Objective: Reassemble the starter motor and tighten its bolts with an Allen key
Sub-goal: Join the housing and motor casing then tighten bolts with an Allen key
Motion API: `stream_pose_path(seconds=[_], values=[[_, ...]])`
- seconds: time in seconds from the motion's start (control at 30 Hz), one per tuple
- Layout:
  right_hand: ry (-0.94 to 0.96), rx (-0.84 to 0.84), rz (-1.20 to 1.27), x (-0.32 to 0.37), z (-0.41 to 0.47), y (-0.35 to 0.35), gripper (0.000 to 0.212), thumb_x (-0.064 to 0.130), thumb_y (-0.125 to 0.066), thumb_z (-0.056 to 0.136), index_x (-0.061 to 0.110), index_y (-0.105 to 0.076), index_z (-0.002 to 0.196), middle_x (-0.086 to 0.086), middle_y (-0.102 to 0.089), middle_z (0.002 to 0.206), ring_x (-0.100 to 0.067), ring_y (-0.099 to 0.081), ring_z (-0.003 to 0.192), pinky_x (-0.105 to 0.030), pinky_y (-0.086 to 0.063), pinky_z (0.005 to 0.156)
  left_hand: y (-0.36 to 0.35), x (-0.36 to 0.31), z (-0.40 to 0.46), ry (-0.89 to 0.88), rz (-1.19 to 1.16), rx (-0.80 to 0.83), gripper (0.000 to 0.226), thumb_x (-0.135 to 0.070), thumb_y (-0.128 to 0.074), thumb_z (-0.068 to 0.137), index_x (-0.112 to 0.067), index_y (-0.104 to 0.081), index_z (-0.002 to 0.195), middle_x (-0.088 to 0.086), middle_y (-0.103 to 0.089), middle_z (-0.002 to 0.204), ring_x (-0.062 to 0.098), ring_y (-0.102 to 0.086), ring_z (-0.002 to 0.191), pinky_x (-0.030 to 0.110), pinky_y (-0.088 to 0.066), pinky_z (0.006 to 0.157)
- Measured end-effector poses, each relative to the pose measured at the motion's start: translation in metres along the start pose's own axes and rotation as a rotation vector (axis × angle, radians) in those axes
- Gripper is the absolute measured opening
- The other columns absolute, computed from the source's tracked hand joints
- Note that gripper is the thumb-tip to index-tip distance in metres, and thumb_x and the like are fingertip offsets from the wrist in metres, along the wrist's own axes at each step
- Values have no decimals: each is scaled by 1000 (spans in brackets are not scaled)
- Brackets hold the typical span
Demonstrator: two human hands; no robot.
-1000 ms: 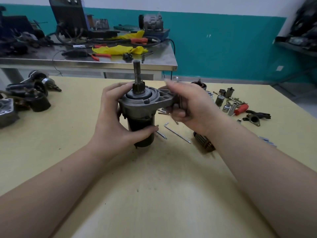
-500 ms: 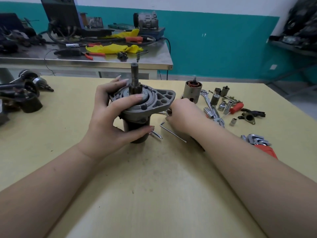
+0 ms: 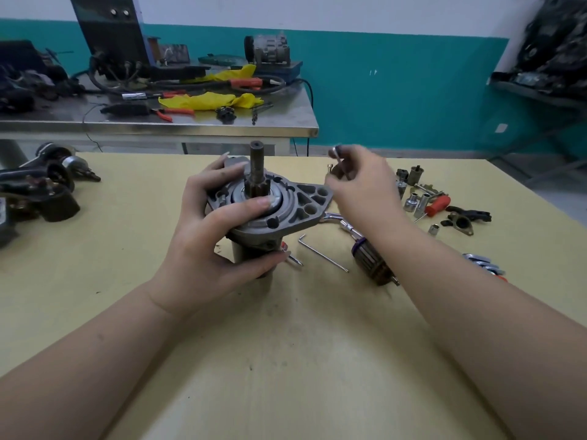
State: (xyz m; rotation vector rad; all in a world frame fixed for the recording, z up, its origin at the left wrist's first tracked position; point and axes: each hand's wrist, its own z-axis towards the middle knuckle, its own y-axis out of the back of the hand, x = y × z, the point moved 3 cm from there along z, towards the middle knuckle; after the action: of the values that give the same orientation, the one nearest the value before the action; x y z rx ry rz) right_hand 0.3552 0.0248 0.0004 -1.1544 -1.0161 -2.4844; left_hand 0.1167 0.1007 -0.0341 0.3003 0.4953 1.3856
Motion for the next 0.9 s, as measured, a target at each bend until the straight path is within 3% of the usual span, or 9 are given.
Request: stream_pose_path(seconds=[0.1, 0.2, 0.3, 0.37, 0.53, 0.67, 0.9], values=[[121, -180, 438, 32, -16, 25, 22, 8, -70, 95, 25, -75, 107, 20, -72, 86, -3, -67, 85, -22, -56, 78, -1, 0, 0, 40, 5, -1, 72, -22, -99, 77, -19, -60, 137, 22, -39, 149, 54, -35, 152, 69, -38, 120], [348, -137, 555, 64, -32, 37, 18, 5, -73, 96, 21, -74, 105, 16, -73, 89, -1, -68, 83, -18, -57, 74, 0, 3, 1, 91, 12, 0, 62, -31, -91, 87, -21, -60, 139, 20, -37, 150, 47, -37, 153, 65, -39, 121], [543, 147, 486, 84, -42, 34, 24, 2, -75, 94, 14, -71, 115, 3, -75, 102, -7, -73, 91, -22, -61, 80, 0, 5, 2, 155, -21, -10, 61, -36, -87, 88, -23, -59, 140, 19, -37, 149, 41, -39, 153, 63, -41, 120], [594, 242, 428, 86, -46, 27, 27, 1, -77, 93, 14, -70, 115, 4, -74, 101, -5, -72, 93, -19, -59, 79, -1, 5, 2, 181, -38, -14, 61, -34, -87, 88, -23, -58, 140, 18, -37, 149, 40, -40, 153, 63, -42, 119], [629, 215, 295, 77, -46, 15, 11, 9, -78, 94, 12, -74, 104, 3, -73, 93, -9, -72, 84, -22, -59, 70, 0, 8, 2, 201, -82, -16, 56, -35, -85, 89, -30, -60, 139, 14, -37, 151, 40, -41, 152, 65, -46, 114], [622, 201, 302, 76, -46, 11, 12, 11, -79, 94, 19, -72, 101, 1, -74, 92, -15, -74, 83, -38, -64, 69, 0, 6, 1, 214, -86, -20, 60, -36, -86, 88, -37, -55, 139, 12, -37, 150, 42, -42, 151, 66, -46, 114], [758, 232, 85, 79, -47, 12, 4, 9, -80, 92, 6, -79, 90, -6, -74, 93, -22, -71, 86, -39, -60, 71, 1, 9, 2, 232, -91, -13, 61, -34, -85, 88, -23, -58, 141, 19, -40, 147, 37, -38, 154, 64, -46, 114]])
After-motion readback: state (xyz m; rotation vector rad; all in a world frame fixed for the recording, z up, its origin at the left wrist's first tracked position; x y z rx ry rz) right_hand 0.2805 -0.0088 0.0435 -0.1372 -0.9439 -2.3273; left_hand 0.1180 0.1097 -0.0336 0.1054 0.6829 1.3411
